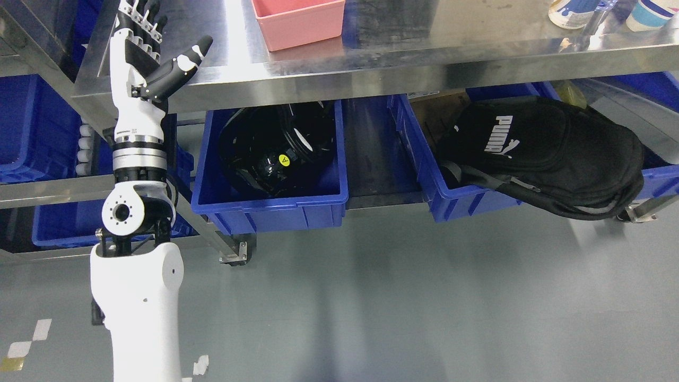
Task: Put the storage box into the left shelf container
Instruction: 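Raise the left hand up toward the pink box on the tabletop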
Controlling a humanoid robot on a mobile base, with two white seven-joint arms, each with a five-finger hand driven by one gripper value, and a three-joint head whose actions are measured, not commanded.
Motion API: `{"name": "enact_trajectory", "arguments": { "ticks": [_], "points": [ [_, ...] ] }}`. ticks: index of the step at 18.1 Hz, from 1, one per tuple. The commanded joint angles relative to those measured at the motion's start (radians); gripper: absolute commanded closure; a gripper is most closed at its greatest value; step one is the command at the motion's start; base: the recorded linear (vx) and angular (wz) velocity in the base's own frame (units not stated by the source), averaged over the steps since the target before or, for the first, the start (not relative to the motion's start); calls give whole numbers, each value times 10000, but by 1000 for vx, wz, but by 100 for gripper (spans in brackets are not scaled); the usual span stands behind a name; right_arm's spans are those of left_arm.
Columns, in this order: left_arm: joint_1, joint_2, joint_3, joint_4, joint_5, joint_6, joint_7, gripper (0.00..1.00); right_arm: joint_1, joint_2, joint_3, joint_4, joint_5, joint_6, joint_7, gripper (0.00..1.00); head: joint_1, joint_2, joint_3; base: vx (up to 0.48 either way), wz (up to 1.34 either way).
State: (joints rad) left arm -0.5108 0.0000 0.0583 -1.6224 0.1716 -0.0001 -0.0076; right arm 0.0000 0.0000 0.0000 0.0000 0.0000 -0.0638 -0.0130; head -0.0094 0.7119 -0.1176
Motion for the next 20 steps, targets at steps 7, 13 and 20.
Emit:
{"name": "enact_trajectory", "arguments": {
  "ticks": [7,13,20],
  "points": [
    [-1239,1391,567,620,-29,353,-3458,0,-76,-175,-31,-175,-15,-6,-8,0,0,0,0,0,0],
    [-4521,4430,-1617,3550,-673,369,-6547,0,-76,-175,-31,-175,-15,-6,-8,0,0,0,0,0,0],
    [-6426,3608,-4587,5129,-2967,353,-8789,0,-76,-175,-31,-175,-15,-6,7,0,0,0,0,0,0]
  ]
}}
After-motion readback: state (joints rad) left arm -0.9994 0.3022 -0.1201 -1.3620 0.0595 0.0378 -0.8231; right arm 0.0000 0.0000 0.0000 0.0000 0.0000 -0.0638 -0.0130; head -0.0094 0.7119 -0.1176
